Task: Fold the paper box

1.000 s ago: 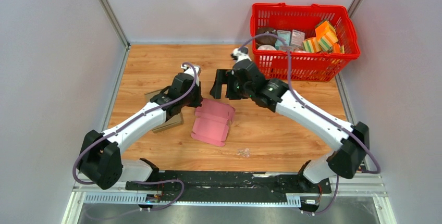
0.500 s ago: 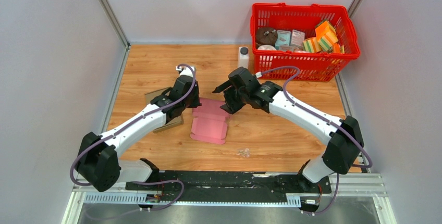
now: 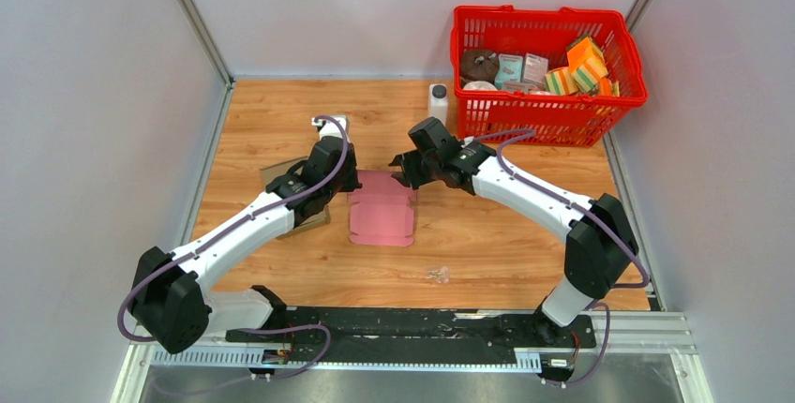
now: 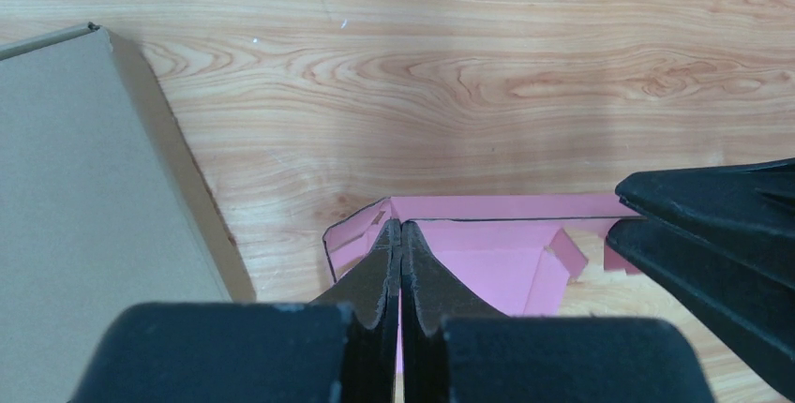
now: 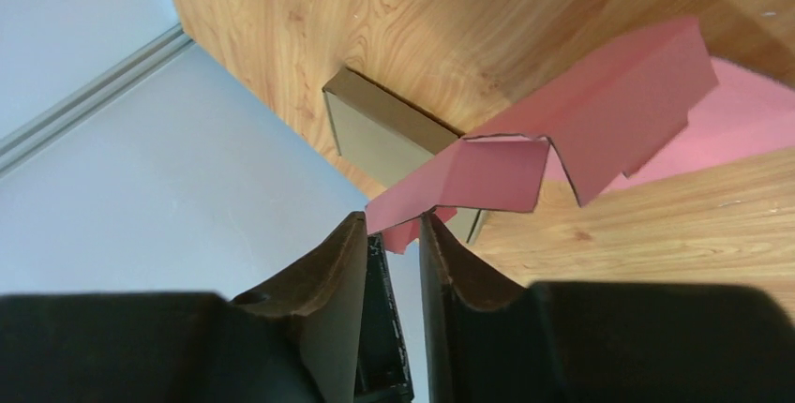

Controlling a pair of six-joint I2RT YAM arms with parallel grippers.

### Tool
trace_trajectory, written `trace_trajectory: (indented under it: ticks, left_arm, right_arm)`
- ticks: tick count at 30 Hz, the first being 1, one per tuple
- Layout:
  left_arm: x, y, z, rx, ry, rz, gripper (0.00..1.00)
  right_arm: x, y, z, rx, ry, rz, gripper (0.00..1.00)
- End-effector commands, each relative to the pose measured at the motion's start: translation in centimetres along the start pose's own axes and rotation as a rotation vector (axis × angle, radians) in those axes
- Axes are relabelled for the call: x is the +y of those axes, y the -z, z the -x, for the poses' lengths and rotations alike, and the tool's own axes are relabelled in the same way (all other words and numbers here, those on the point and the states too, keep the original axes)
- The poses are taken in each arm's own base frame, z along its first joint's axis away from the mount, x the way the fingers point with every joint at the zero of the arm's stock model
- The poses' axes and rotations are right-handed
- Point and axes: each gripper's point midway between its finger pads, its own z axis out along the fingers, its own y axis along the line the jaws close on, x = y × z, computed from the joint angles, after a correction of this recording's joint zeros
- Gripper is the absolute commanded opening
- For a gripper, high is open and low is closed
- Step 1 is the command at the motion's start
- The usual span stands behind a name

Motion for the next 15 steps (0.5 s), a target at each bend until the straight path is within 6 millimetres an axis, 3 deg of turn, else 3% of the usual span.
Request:
trace_trajectory:
  ticks: [1,10,15]
  left_arm:
    - [-1.0,0.3,1.6,-0.052,0.015,-0.034,0.00]
    - [-1.0,0.2,1.6,-0.056,0.000,-0.033,0.00]
    - [-1.2,0.4,1.8,-0.064,-0.004,-0.042,0.00]
  right_arm:
    - [1.3,-0.7,0.8,-0.034,-0.050,0.047,0.29]
    - [1.0,-1.8,0.6,-0.018,-0.053,0.028,0.28]
    - [1.5,-2.2,0.7,-0.024,-0.044,0.046,0.16]
